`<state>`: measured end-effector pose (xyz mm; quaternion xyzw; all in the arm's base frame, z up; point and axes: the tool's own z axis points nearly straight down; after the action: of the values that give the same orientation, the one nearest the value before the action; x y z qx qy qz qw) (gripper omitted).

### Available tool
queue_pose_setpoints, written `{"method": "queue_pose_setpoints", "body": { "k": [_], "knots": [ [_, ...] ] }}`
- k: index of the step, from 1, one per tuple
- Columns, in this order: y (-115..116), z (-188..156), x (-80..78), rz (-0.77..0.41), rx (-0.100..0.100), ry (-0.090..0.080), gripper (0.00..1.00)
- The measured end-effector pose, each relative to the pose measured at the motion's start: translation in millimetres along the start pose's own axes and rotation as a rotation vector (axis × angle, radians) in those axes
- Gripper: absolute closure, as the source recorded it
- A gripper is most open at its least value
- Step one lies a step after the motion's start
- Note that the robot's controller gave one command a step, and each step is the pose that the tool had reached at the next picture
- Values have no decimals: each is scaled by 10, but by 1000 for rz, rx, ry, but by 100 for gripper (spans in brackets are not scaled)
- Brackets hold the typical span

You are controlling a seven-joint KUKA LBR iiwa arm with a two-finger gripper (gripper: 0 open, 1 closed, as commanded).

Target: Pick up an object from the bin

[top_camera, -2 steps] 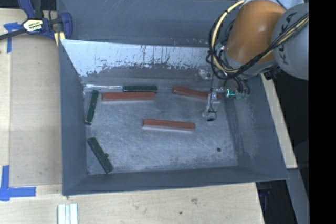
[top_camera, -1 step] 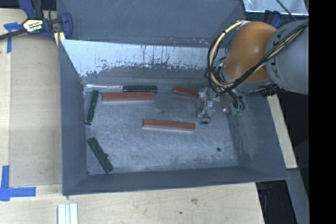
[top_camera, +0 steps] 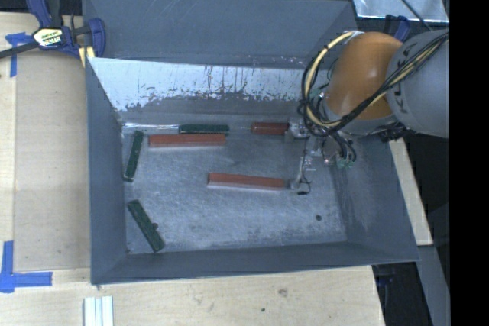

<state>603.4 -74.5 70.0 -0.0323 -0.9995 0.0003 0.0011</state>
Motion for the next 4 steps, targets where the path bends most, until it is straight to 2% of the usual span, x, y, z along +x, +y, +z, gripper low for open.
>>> {"method": "queue_pose_setpoints", "body": {
  "k": [1, 2, 3, 4],
  "knots": [
    [0, 0, 0, 0, 0, 0, 0],
    [567, -3, 744, -341, 0, -6, 100],
    [567, -3, 744, -341, 0, -6, 100],
    [607, -392, 763, -402, -1, 2, 100]
  ]
}}
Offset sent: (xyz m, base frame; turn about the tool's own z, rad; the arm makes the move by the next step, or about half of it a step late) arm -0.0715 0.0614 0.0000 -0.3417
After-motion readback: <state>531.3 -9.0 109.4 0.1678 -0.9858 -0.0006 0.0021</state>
